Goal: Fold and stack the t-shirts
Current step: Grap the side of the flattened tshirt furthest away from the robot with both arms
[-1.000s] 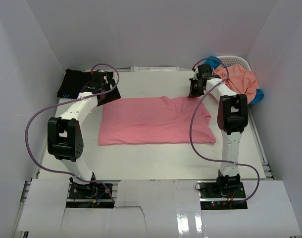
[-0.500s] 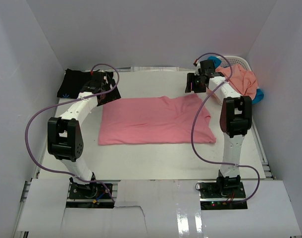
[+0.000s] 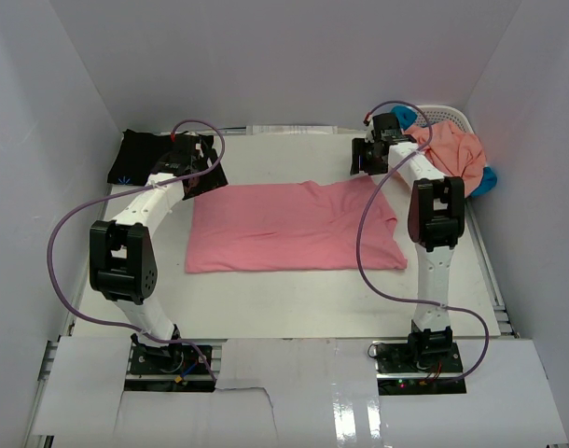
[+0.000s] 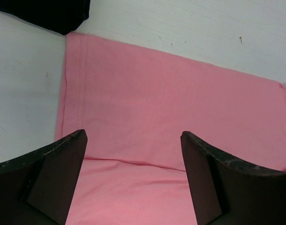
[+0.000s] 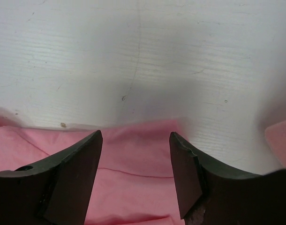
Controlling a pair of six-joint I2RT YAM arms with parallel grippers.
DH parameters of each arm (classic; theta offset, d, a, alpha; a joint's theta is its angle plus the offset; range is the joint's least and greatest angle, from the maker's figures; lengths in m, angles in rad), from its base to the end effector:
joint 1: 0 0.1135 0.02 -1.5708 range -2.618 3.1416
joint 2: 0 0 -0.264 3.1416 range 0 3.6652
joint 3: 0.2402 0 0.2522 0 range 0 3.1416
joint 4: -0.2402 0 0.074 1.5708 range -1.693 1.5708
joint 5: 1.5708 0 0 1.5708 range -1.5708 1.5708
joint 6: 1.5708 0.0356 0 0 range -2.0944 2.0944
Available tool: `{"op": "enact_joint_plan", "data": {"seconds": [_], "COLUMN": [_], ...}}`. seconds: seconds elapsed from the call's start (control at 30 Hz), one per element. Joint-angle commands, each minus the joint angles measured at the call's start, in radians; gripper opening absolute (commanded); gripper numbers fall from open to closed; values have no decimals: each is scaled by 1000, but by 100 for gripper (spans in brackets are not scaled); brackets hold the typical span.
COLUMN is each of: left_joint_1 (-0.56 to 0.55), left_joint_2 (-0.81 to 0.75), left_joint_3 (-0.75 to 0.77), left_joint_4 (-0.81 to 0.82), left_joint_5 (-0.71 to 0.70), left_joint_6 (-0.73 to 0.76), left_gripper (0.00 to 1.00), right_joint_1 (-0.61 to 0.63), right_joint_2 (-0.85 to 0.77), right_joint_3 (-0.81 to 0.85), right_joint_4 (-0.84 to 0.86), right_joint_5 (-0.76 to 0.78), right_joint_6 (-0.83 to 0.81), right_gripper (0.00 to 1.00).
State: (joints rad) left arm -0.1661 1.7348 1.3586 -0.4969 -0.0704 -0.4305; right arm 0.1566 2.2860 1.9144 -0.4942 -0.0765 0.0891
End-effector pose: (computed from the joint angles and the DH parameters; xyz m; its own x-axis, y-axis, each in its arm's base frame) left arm 0.3785 -0.0609 0.2558 -0.7370 -0.2985 -0.6063 -0.2060 0.9537 -0.2191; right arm 0.5074 0.0829 0.1964 -0.7675 -0.0314 -0.6403 -0.1367 0.9838 0.1156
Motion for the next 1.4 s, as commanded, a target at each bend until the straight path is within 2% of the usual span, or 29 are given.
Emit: {"op": "enact_joint_plan", "data": {"seconds": [0.0,0.3,0.43,0.53,0.6,0.7,0.73,0.87,0.97,1.0,1.17,1.2,1.37], "left_joint_1": [-1,0,-1,0,-1,0,-1,-1,-1,0,0,0,-1], "left_joint_2": [-12,-8,-6,-4,-6,-7,-7,-7,-6,-9,-7,-7,-7], "left_joint_3": [39,40,42,42,40,40,39,40,40,40,40,40,42], "left_joint_4": [-2,-5,-5,-6,-6,-6,-6,-6,-6,-8,-9,-9,-8], "left_joint_5": [-3,-3,-3,-6,-9,-14,-14,-17,-17,-17,-20,-20,-17], "left_joint_6": [3,3,4,4,4,4,4,4,4,4,6,7,7], "left_gripper": [92,92,92,92,92,92,92,92,92,92,92,92,92], "right_joint_1": [-5,-5,0,3,3,6,8,14,15,15,24,24,34], "right_joint_2": [24,40,49,59,81,90,89,87,99,104,118,118,37], "right_joint_3": [54,26,26,38,66,71,67,57,61,67,66,67,-4], "right_joint_4": [-27,-52,-64,-67,-87,-93,-92,-87,-93,-99,-99,-101,-41], "right_joint_5": [38,35,15,-8,-28,-37,-36,-32,-32,-35,-49,-54,-109], "right_joint_6": [-18,-32,-37,-45,-46,-45,-43,-42,-45,-43,-57,-57,-65], "right_gripper": [66,63,37,30,31,41,48,54,41,31,16,8,8]}}
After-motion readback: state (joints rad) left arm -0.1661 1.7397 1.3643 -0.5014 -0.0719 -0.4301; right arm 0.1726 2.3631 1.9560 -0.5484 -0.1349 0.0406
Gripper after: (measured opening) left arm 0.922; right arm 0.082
